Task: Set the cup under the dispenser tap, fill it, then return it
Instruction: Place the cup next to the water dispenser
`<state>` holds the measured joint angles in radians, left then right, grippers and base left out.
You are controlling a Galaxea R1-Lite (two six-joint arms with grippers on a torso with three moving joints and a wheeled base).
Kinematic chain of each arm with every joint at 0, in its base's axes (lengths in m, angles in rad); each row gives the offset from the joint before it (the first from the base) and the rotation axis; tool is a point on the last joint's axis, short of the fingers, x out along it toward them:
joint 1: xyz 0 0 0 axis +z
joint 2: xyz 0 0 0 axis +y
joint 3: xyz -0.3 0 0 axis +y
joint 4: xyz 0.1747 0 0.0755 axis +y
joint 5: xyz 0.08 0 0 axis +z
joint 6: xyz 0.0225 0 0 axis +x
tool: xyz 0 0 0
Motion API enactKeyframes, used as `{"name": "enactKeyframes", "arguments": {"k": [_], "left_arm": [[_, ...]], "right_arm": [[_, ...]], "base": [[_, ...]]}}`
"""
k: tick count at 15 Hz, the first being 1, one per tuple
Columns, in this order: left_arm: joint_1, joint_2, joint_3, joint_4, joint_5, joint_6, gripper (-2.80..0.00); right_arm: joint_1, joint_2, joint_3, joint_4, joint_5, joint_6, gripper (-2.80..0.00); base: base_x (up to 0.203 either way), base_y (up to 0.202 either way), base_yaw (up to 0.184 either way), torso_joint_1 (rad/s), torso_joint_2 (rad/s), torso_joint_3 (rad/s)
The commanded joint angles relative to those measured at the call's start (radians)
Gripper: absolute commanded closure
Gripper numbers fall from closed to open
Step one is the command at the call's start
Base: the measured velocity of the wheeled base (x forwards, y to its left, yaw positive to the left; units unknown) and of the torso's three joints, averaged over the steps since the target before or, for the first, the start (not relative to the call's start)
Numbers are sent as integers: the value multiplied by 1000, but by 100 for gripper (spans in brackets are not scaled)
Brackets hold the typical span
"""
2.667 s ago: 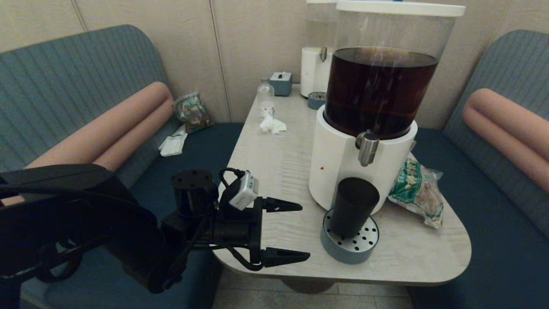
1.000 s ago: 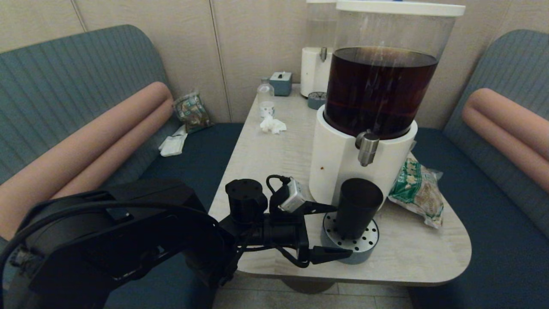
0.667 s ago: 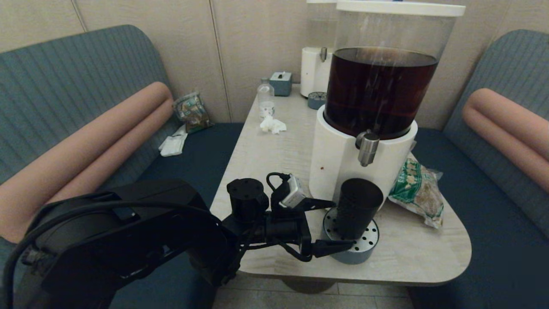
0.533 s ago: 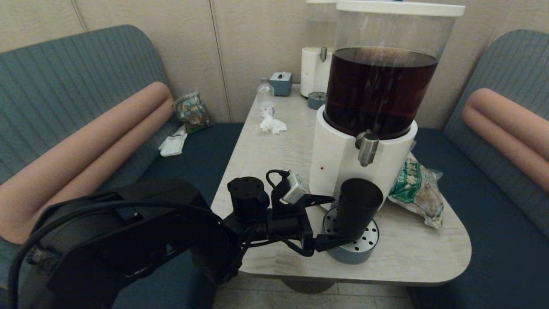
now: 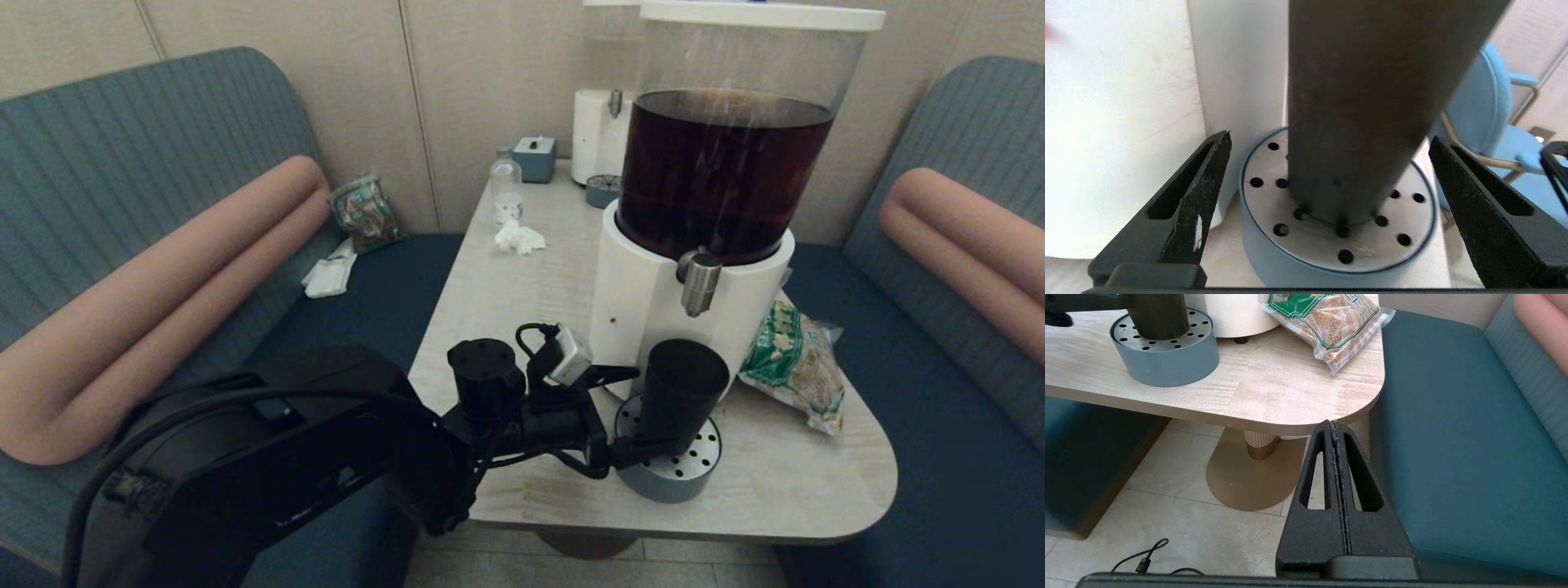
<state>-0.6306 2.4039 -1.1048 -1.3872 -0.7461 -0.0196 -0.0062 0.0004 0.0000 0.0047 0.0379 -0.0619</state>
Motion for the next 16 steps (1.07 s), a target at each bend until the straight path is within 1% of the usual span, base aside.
{"name": "enactKeyframes", "arguments": {"k": [1,4,8,10,12,16], "left_arm": [[-8,17,-24,-12,8,-5,-280],[-20,40,-55,-27,16,-28,-280],[-44,72,-115,-29,60,-40,-280],[-49,86,-127,-29,63,-40,-280],[-54,87,-129,-29,87,-42,-280],[-55,83,-125,-29,86,-51,-280]], "right_arm": [[0,1,0,0,0,-1,0],[0,1,0,0,0,0,0],[0,1,0,0,0,-1,0],[0,1,0,0,0,-1,0],[0,1,0,1,0,-1,0],[0,1,0,1,0,-1,0]], "base": [[0,0,0,0,0,0],[0,0,0,0,0,0],[0,0,0,0,0,0],[0,0,0,0,0,0],[0,0,0,0,0,0],[0,0,0,0,0,0]]}}
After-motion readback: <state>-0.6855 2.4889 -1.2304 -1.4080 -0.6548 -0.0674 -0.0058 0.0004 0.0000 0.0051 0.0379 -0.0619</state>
